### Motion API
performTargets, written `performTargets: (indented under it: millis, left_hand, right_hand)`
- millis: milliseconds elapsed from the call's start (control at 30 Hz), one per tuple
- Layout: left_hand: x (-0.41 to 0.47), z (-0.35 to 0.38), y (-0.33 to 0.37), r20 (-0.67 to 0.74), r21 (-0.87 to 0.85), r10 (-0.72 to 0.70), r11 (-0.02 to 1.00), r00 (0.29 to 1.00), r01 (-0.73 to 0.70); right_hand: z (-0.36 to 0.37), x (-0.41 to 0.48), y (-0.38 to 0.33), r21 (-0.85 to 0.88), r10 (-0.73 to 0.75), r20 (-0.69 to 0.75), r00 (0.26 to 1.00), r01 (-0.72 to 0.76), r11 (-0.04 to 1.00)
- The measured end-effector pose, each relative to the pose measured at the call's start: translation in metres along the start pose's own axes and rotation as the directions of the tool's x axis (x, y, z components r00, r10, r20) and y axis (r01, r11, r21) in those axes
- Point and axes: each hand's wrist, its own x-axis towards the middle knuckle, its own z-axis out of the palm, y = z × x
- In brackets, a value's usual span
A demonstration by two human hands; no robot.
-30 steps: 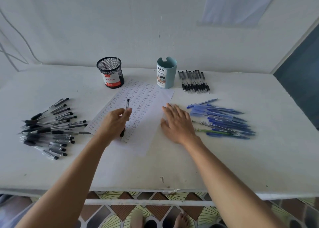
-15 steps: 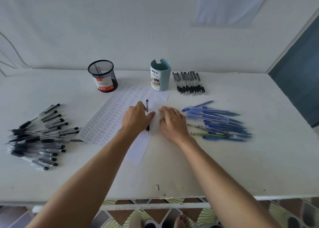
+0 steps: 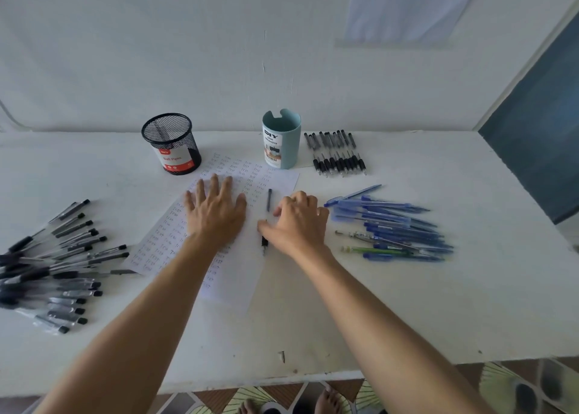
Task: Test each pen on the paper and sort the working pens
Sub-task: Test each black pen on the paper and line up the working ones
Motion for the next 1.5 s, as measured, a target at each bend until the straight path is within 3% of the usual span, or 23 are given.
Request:
performTargets:
  millis: [133, 267, 433, 633, 867, 1033, 1233, 1367, 1500]
  left_hand:
    - [-0.001, 0.0, 0.0, -0.025, 0.014, 0.005, 1.0, 1.0, -0.004]
    - [-0.003, -0.001, 0.002, -0.028, 0.02, -0.004, 1.0, 1.0, 0.005]
    - [-0.003, 0.0, 0.002, -0.028, 0.034, -0.014, 0.999, 1.0, 0.015]
    - [-0.002, 0.0, 0.002, -0.032, 0.034, -0.018, 0.999, 0.999, 0.019]
    - [-0.001, -0.001, 0.003, -0.03, 0.032, -0.023, 0.999, 0.999, 0.024]
    - [0.0, 0.0, 0.002, -0.037, 0.033, -0.018, 0.999, 0.999, 0.019]
    - [-0.001, -0.002, 0.003, -0.044, 0.025, -0.014, 1.0, 0.999, 0.015]
    - [-0.001, -0.003, 0.003, -0.038, 0.007, -0.018, 1.0, 0.999, 0.018]
    - [0.0, -0.006, -0.002, -0.047, -0.141, -0.052, 0.989, 0.998, 0.045]
  right_hand:
    - [-0.008, 0.006, 0.007, 0.044, 0.054, -0.038, 0.998, -0.053, 0.998]
    - [-0.025, 0.018, 0.031, 0.443, 0.193, -0.032, 0.981, -0.16, 0.882]
    - [-0.05, 0.052, 0.065, 0.576, 0.327, -0.257, 0.909, -0.127, 0.807]
    - [-0.067, 0.099, 0.108, 0.483, 0.45, -0.236, 0.861, -0.298, 0.824]
    - [-0.073, 0.132, 0.125, 0.386, 0.448, -0.239, 0.861, -0.339, 0.858]
    - [-0.069, 0.137, 0.122, 0.371, 0.371, -0.167, 0.914, -0.291, 0.882]
    - [-0.066, 0.131, 0.117, 0.362, 0.366, -0.135, 0.921, -0.298, 0.883]
    - [-0.065, 0.121, 0.11, 0.181, 0.321, -0.165, 0.932, -0.292, 0.939]
    - [-0.057, 0.099, 0.084, 0.018, 0.193, -0.212, 0.958, -0.194, 0.981]
